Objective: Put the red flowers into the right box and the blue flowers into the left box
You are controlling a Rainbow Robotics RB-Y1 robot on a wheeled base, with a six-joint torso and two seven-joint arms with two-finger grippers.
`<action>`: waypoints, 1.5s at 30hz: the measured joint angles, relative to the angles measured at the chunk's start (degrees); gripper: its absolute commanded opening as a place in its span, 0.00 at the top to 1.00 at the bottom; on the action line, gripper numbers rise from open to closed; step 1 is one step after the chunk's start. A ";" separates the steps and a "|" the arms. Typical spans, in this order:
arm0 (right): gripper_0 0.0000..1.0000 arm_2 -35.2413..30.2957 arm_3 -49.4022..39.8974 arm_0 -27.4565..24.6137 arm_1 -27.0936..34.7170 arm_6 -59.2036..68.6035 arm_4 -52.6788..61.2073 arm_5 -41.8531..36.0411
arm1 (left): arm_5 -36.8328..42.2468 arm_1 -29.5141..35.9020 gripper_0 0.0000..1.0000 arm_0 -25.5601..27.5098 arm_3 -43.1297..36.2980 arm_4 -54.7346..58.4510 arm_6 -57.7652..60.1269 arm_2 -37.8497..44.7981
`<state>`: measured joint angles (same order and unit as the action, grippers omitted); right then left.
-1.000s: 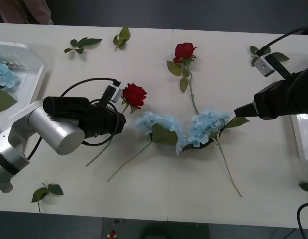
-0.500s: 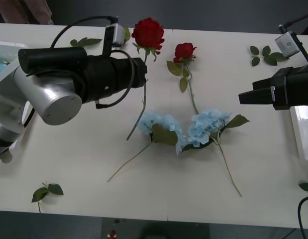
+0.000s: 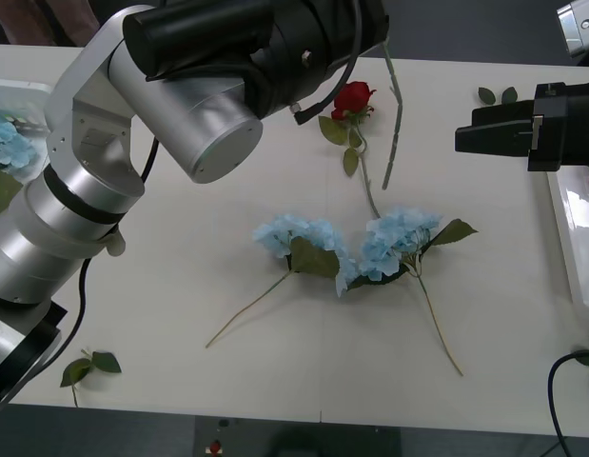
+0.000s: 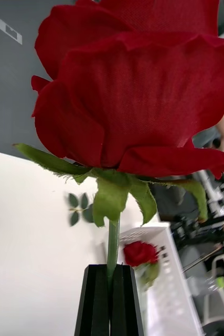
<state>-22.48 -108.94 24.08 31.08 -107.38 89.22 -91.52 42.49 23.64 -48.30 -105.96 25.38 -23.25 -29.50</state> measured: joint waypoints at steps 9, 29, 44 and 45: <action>0.00 0.11 0.58 2.56 -1.88 0.70 0.21 0.40 | 0.00 -5.79 1.00 -2.34 0.86 -12.40 12.25 0.00; 1.00 2.51 9.12 9.07 -1.91 2.18 0.89 0.40 | 0.00 -6.17 1.00 -2.34 0.87 -16.03 16.07 -2.43; 1.00 2.51 9.19 9.07 -1.91 4.13 0.61 0.46 | 0.00 -6.17 0.08 -2.34 0.87 -18.44 17.51 -2.43; 1.00 2.51 9.19 9.07 -1.91 4.14 0.61 0.46 | 0.00 -6.17 0.04 -2.34 0.87 -19.39 17.54 -2.44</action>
<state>-19.96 -99.75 33.15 29.17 -103.23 89.83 -91.06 42.49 17.47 -50.64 -105.09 5.99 -5.71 -31.93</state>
